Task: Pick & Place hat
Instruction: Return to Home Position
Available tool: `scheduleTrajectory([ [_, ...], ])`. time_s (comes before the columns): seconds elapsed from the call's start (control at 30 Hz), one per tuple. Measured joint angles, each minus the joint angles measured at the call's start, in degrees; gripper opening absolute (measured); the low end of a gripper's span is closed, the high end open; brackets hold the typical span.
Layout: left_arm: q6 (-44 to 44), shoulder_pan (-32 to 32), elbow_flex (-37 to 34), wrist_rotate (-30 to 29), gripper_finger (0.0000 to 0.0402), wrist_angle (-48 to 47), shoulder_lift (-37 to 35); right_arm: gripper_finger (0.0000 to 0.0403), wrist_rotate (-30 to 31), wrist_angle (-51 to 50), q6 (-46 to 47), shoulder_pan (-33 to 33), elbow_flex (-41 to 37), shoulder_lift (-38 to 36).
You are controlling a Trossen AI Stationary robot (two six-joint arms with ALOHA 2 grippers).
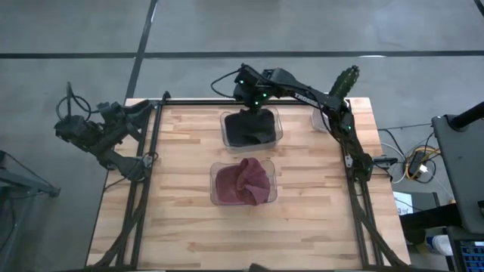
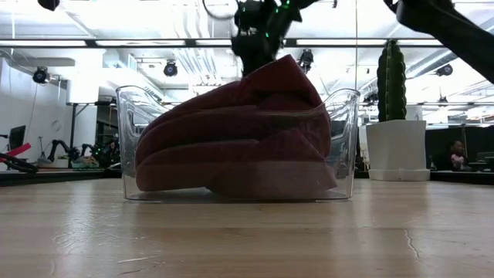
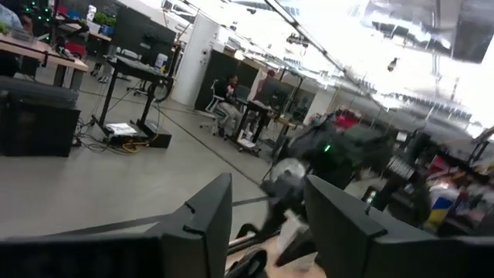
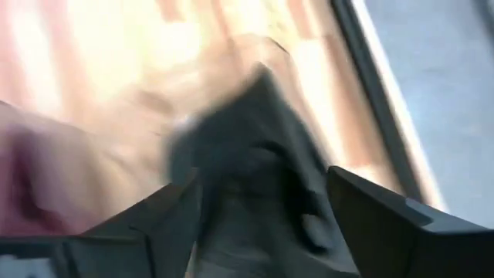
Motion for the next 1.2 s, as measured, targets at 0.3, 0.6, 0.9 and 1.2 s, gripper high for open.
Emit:
scheduleTrajectory([
  [0.3, -7.3, 0.0, -1.6, 3.8, 0.0093, -10.5, -0.1, 0.0033, -9.1, 10.7, 6.7, 8.8, 0.0, -1.8],
  [0.6, -8.8, 0.0, -3.1, 22.1, 0.0003, -15.3, 0.0, 0.0008, -10.0, 21.2, 8.6, 17.6, 0.0, -1.9],
  [0.9, -16.7, 0.7, -6.0, 37.9, 0.0, -15.9, 0.8, 0.0008, -9.9, 34.4, 10.0, 22.9, 0.0, -2.2],
  [1.2, -20.5, 0.7, -9.0, 49.7, 0.0, -16.4, -0.9, 0.0008, -16.7, 51.2, 14.9, 26.1, -0.8, -2.8],
])
